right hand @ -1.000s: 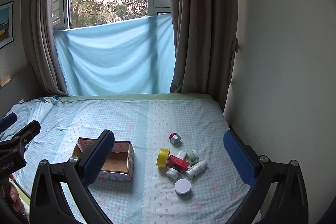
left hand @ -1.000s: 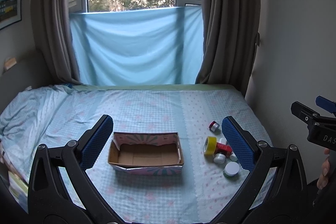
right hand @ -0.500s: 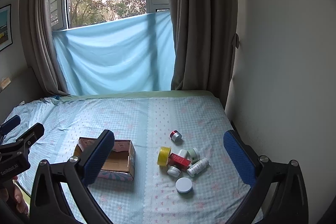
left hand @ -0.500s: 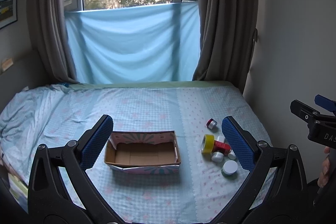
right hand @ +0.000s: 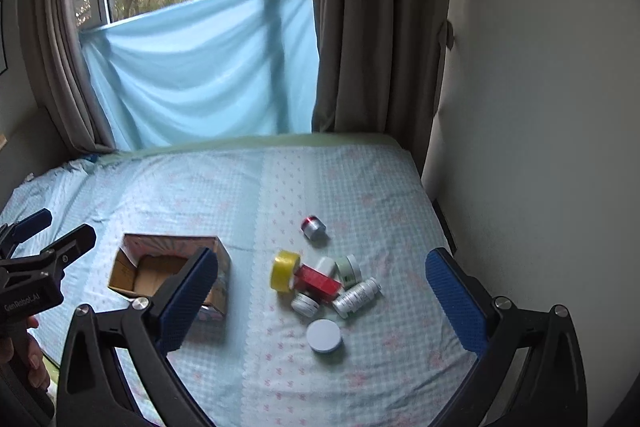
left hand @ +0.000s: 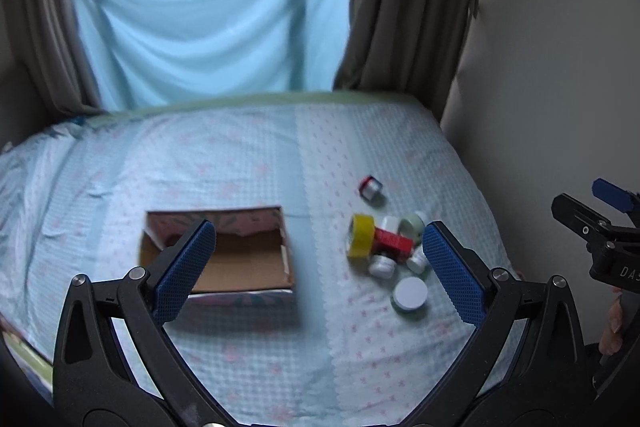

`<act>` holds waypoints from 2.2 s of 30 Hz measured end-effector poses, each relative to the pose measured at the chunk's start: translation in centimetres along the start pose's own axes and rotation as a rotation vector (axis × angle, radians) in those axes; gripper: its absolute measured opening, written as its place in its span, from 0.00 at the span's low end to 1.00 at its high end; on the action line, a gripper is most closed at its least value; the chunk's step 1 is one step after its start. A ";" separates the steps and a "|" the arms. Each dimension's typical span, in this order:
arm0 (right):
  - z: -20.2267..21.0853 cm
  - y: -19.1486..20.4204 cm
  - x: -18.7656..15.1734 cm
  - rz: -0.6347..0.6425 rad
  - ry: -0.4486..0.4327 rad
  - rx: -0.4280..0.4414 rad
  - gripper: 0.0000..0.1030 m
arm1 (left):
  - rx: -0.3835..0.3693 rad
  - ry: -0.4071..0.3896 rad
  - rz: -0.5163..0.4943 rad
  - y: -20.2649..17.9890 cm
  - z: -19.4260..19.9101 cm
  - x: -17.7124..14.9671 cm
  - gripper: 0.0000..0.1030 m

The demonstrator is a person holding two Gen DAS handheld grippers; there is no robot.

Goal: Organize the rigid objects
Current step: 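Grasp the yellow tape roll with the left tool while the right tool grasps the green jar, then carry the tape and green jar into the box and open both tools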

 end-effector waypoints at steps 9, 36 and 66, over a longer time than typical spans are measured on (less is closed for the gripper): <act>-14.1 -5.0 -4.2 0.011 0.191 0.004 1.00 | -0.064 0.268 -0.061 -5.5 -16.6 -4.5 1.00; -42.6 -5.1 -16.8 0.127 0.677 0.050 0.72 | -0.151 0.662 -0.211 -7.3 -41.3 -15.9 0.36; -29.8 -2.7 -5.2 0.120 0.539 0.043 0.40 | -0.109 0.385 -0.140 -2.6 -25.2 -2.6 0.36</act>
Point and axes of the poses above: each gripper's, at about its wrist camera, not at the fingertips, and z roughly against the way its jaws point, y to its left, x to its top, the point moved 6 cm from there along -z, roughly the way its jaws point, and after that the axes turned 5 degrees about -y, right-handed, at the moved point
